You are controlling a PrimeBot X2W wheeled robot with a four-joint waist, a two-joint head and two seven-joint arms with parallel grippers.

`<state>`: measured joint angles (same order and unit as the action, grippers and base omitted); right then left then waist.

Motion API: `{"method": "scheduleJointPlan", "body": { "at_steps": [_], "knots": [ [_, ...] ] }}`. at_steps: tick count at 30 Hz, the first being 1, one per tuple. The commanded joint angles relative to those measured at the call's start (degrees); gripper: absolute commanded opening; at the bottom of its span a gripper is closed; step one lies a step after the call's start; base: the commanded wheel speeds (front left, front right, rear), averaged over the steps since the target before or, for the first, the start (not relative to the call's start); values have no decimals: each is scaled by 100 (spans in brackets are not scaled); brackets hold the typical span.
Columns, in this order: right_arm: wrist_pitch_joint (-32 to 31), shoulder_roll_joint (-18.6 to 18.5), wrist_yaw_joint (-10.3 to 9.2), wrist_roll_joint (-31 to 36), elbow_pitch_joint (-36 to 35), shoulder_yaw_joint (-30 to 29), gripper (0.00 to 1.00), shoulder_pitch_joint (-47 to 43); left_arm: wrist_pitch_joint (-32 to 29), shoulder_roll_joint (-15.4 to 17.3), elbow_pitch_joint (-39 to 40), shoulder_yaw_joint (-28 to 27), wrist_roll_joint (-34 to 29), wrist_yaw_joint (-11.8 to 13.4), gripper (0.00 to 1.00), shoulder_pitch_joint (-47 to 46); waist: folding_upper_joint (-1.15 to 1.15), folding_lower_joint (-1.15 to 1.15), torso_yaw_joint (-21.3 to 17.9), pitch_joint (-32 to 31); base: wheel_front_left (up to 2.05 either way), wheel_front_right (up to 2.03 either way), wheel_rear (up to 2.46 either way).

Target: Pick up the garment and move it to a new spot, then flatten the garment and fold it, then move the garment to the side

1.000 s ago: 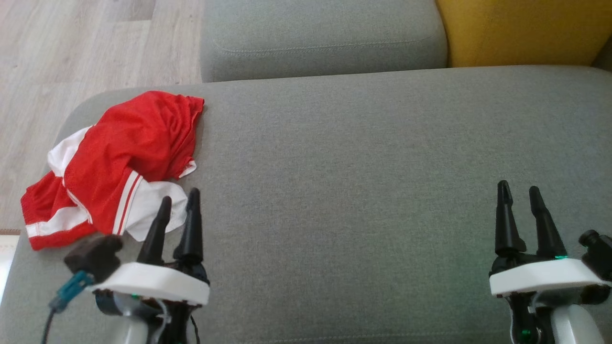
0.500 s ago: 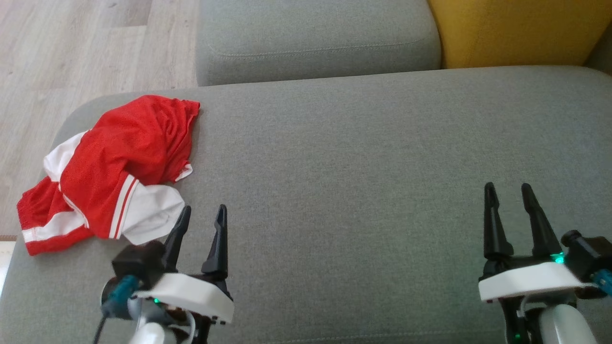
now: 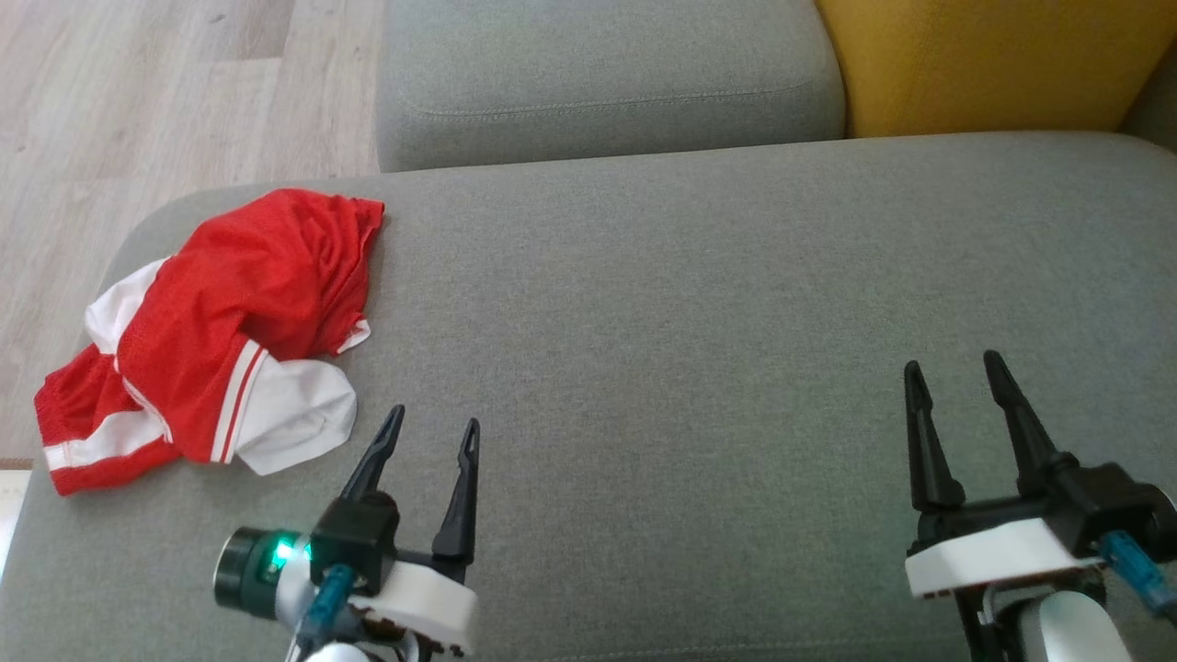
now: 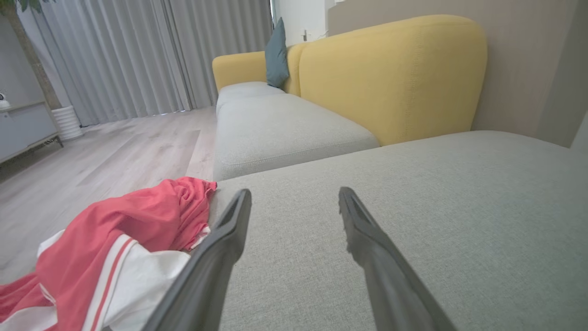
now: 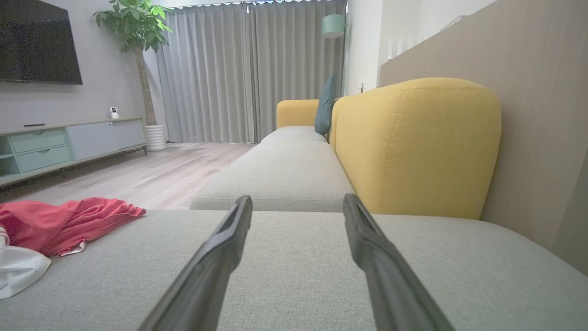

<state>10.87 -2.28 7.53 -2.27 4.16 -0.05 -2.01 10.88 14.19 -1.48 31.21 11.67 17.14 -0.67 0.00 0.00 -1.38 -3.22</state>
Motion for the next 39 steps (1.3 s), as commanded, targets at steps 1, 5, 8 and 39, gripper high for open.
{"method": "scheduleJointPlan", "body": {
  "at_steps": [1,5,8,39],
  "knots": [
    [104,-52,-4,211,-266,163,100,132,105,109,271,-72,-140,140,100,-357,0,0,4,-5,0,0,0],
    [154,-53,-4,294,-276,171,100,124,156,118,360,-17,-139,290,100,-355,0,0,12,-13,0,0,0],
    [205,-55,-4,136,-206,123,100,95,206,91,463,-56,-94,359,100,-304,0,0,20,-27,0,0,0],
    [413,-60,-4,-1431,1336,404,100,300,412,-1128,80,-2095,-134,-1014,100,492,0,0,65,-135,0,0,0]
  ]
}}
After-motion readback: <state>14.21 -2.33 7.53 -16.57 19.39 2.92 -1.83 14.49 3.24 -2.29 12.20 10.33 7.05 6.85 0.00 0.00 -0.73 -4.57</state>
